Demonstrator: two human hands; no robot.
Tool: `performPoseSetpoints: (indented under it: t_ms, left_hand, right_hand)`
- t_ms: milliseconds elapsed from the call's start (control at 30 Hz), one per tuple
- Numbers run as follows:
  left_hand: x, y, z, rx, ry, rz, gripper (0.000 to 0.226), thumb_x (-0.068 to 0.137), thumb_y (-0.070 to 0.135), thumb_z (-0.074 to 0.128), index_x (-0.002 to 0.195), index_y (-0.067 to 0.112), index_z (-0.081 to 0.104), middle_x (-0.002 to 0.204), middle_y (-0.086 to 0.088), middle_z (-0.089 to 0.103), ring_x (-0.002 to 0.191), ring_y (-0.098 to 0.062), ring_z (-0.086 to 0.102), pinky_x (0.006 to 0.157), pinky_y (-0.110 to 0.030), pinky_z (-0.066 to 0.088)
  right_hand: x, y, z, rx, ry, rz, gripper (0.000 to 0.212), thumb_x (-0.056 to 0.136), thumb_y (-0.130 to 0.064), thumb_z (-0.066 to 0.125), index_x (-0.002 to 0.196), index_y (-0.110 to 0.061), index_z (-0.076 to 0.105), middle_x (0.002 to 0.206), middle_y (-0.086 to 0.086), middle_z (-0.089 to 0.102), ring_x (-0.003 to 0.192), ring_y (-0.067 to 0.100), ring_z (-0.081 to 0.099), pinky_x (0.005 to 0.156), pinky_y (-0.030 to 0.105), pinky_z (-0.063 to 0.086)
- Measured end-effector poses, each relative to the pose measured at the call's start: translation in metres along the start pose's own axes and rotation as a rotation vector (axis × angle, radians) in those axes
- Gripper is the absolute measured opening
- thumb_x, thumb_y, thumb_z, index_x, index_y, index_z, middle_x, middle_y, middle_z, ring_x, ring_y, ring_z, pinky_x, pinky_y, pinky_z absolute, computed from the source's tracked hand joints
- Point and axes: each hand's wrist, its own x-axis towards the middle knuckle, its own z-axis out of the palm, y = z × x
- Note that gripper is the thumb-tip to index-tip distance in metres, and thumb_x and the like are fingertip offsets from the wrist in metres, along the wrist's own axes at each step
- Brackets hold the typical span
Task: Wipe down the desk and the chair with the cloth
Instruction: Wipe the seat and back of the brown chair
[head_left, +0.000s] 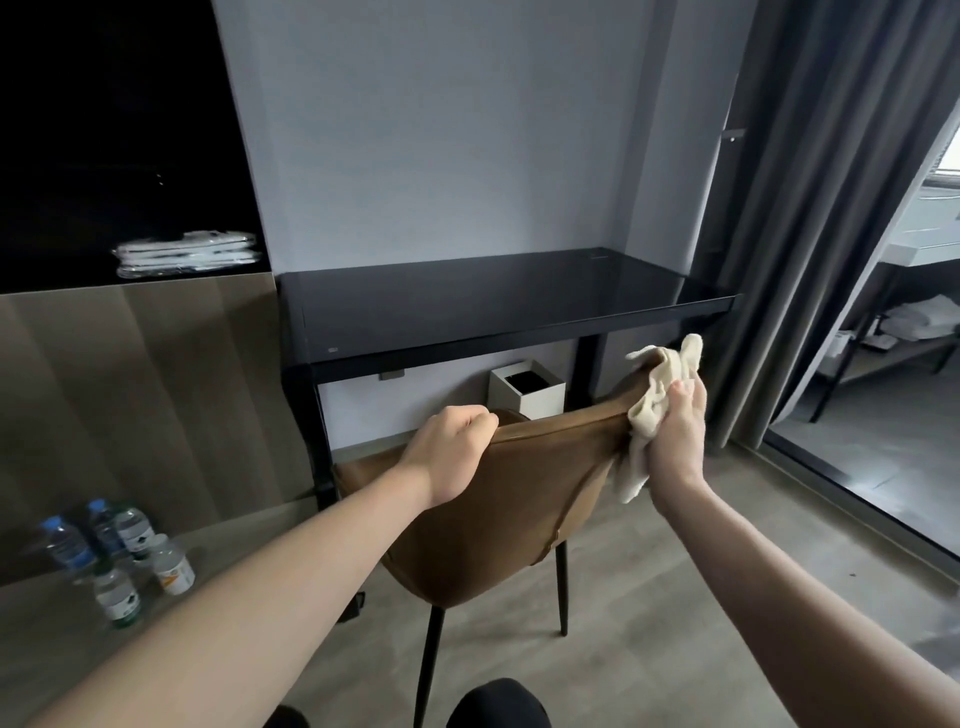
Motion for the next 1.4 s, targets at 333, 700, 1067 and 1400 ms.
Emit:
performPoseSetpoints:
  t_ms: [333, 700, 1067, 1400]
  left_hand:
    - [-0.007, 0.014, -0.005, -0.054, -0.056, -0.055, 0.048, 0.115, 0.031, 0.037, 0.071, 0.024, 0.055, 0.079, -0.001, 0.059, 0.083, -0.017, 0.056, 0.073, -0.033, 0.036]
    - [0.004, 0.01, 0.0, 0.004, -0.025, -0.077, 0.048, 0.115, 0.032, 0.035, 0.077, 0.011, 0.055, 0.083, -0.008, 0.062, 0.086, -0.021, 0.059, 0.072, -0.03, 0.039]
    - [-0.009, 0.023, -0.008, -0.015, -0.056, -0.081, 0.041, 0.091, 0.045, 0.031, 0.071, 0.017, 0.054, 0.08, -0.005, 0.06, 0.081, -0.019, 0.054, 0.07, -0.033, 0.037]
    - [-0.001, 0.015, -0.008, -0.004, -0.065, -0.063, 0.045, 0.112, 0.021, 0.038, 0.07, 0.024, 0.054, 0.08, 0.001, 0.058, 0.082, -0.018, 0.051, 0.074, -0.035, 0.038]
  right_hand:
    - [-0.079, -0.008, 0.021, -0.518, -0.125, -0.495, 0.041, 0.102, -0.047, 0.043, 0.139, -0.044, 0.059, 0.165, -0.02, 0.033, 0.165, 0.022, -0.005, 0.125, 0.043, 0.026]
    - [0.039, -0.035, -0.006, -0.14, -0.129, -0.021, 0.026, 0.099, -0.023, 0.052, 0.099, -0.03, 0.076, 0.11, -0.007, 0.074, 0.109, 0.011, 0.067, 0.091, 0.027, 0.049]
    - [-0.094, -0.012, 0.045, 0.025, 0.068, -0.012, 0.064, 0.113, -0.036, 0.043, 0.17, -0.027, 0.014, 0.172, -0.011, 0.018, 0.152, 0.009, 0.029, 0.127, 0.039, 0.025]
    - [-0.107, 0.004, 0.069, 0.12, 0.125, -0.015, 0.08, 0.098, -0.056, 0.045, 0.169, -0.033, 0.016, 0.174, -0.007, 0.019, 0.159, 0.017, 0.026, 0.13, 0.048, 0.025]
